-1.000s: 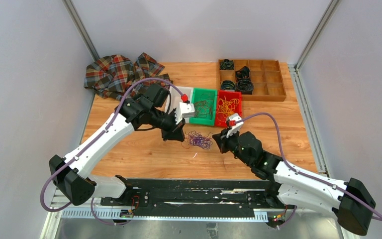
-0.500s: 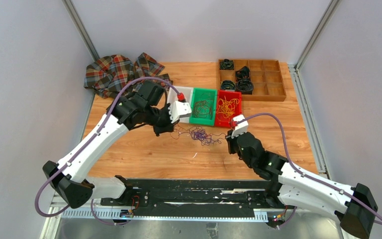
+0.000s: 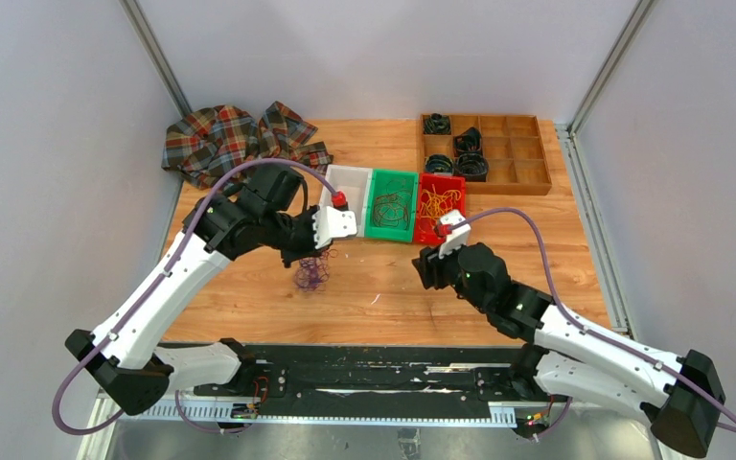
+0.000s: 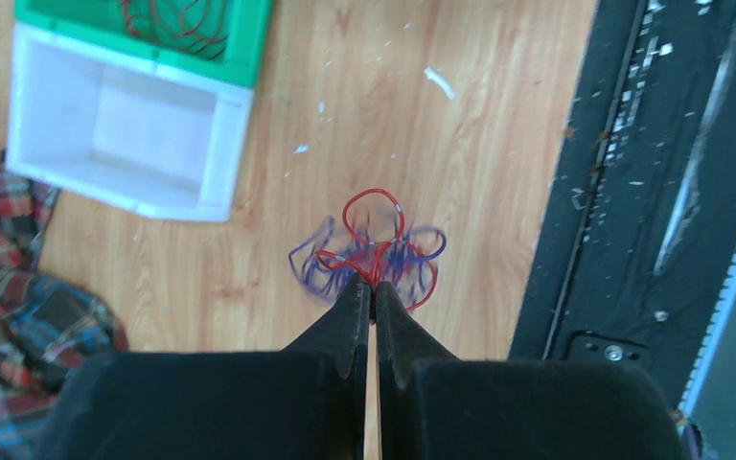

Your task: Untangle the cables

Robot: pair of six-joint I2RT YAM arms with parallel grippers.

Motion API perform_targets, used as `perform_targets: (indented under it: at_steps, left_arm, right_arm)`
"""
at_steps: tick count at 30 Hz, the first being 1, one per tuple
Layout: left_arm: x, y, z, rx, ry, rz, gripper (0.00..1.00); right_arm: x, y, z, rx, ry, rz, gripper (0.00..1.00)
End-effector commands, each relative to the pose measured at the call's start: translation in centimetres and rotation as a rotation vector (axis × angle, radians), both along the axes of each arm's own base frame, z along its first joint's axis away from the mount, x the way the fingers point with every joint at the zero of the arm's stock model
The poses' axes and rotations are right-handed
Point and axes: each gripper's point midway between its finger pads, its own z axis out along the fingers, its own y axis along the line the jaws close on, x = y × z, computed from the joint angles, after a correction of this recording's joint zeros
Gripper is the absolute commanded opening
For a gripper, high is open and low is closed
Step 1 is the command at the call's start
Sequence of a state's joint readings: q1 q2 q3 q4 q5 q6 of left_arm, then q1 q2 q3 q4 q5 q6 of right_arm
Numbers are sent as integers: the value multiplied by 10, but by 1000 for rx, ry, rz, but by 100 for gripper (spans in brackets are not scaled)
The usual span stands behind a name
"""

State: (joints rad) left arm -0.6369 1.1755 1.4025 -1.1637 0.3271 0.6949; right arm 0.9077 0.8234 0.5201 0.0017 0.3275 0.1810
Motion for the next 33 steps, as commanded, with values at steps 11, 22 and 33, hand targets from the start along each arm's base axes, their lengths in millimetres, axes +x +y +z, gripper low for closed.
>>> perform_targets:
  at_steps: [11,22,33]
  left_arm:
    - [-27,-30,14,-137,117,-111,1]
    - [-37,-36,26,-190,137,-133,1]
    - [-33,-24,33,-172,63,-91,0]
  right_arm:
    - [-56,155,124,393,-180,685,63]
    - [-53,184,122,434,-164,700,61]
    - [-48,167,117,378,-177,631,1]
